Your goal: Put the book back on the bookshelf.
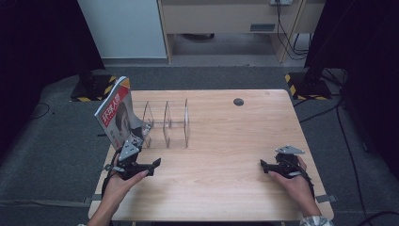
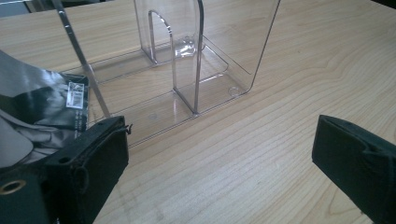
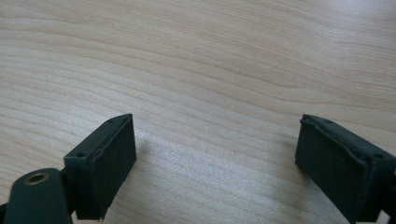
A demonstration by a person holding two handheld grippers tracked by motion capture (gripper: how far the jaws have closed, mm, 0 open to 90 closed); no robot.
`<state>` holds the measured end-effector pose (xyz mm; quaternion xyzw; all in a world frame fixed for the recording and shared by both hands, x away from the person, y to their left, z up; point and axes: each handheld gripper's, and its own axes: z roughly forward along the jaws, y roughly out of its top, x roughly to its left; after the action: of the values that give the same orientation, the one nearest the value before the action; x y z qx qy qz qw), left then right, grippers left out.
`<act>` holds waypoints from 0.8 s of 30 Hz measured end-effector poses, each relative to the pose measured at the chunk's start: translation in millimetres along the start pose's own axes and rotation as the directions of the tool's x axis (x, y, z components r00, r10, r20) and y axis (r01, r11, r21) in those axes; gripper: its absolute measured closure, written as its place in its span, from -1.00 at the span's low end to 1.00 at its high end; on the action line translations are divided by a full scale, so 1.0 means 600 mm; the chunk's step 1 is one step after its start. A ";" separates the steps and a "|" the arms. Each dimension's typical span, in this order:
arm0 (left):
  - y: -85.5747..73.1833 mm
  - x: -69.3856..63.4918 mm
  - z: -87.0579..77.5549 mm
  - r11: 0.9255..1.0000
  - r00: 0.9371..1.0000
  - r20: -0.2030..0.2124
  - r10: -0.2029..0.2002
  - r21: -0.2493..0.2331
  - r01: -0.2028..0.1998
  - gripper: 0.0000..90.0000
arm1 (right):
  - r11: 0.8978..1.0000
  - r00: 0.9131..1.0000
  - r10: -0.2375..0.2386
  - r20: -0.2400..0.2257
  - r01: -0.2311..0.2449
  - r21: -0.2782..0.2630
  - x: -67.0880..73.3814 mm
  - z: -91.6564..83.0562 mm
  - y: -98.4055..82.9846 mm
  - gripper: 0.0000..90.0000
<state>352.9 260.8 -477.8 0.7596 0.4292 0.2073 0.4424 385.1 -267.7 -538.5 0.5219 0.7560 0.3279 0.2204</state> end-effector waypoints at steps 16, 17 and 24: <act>0.015 -0.008 0.032 1.000 1.000 0.023 -0.002 0.011 0.002 -0.94 | 1.000 1.000 0.003 0.011 -0.003 0.010 0.000 0.002 0.000 -0.83; 0.016 -0.008 0.033 1.000 1.000 0.022 -0.001 0.011 0.000 -0.94 | 1.000 1.000 0.005 0.012 -0.005 0.009 0.001 0.002 0.001 -0.83; 0.017 -0.009 0.035 1.000 1.000 0.017 0.011 0.026 -0.011 -0.94 | 1.000 1.000 0.005 0.012 -0.005 0.009 0.000 0.002 0.001 -0.83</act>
<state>369.4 243.2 -479.8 0.7693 0.4241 0.1978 0.4349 386.0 -267.1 -539.0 0.5266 0.7550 0.3218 0.2218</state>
